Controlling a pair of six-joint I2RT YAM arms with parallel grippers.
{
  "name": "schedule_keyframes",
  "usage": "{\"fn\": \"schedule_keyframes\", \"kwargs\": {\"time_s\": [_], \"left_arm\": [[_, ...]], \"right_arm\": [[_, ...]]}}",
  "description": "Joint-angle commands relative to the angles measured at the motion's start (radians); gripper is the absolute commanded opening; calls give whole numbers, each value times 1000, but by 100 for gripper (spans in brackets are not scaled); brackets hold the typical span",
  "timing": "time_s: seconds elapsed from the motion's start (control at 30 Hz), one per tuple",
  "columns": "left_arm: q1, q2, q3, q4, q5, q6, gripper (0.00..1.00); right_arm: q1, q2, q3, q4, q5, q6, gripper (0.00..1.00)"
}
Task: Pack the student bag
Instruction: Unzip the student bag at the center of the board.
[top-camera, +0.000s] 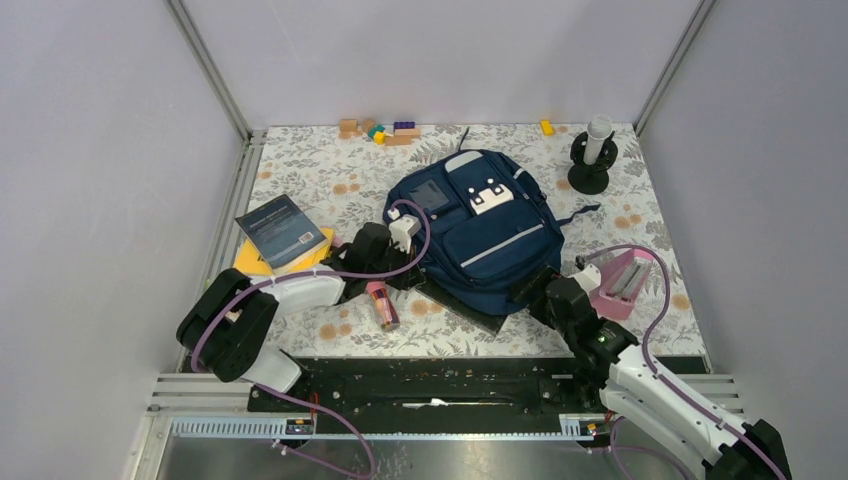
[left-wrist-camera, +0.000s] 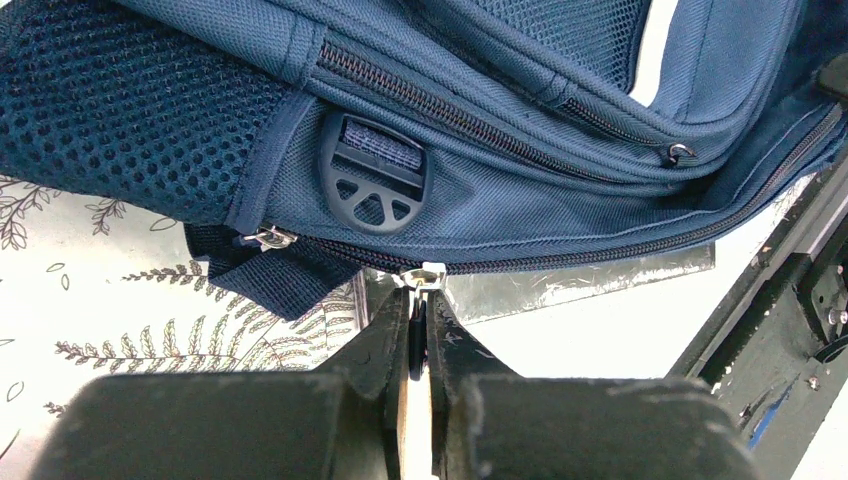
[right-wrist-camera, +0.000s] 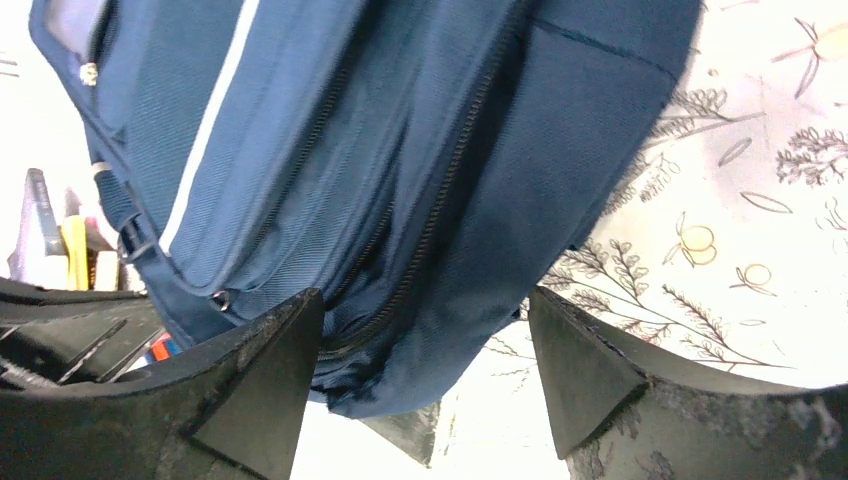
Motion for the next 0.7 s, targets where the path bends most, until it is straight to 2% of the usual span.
{"fn": "schedule_keyframes", "kwargs": {"time_s": [0.0,0.13,0.2,0.23,0.27,0.37,0.43,0.47,0.67], "left_arm": [[1,-39,-12,15,-25,28,0],[0,-38,-18,17,-24,31,0],[-1,-40,-17,16,-26,33,0],[-1,-40,-17,19,-27,33,0],[-1,-41,-17,21,-25,31,0],[-8,-41,-14,26,-26,19,0],[-18,-41,-12,29,-32,8,0],[-23,-40,-13,31,-34,4,0],[-65,-35,-20,45,-86,-65,0]], "right_arm": [[10,66,-16,22,53,75,80],[9,123,1,95,3,67,79],[10,136,7,122,-18,63,74],[9,141,10,133,-24,61,69],[9,145,11,145,-28,59,59],[9,151,7,166,-39,61,20],[9,153,4,170,-45,66,4],[11,153,0,173,-47,72,0],[20,152,-10,190,-30,90,0]]}}
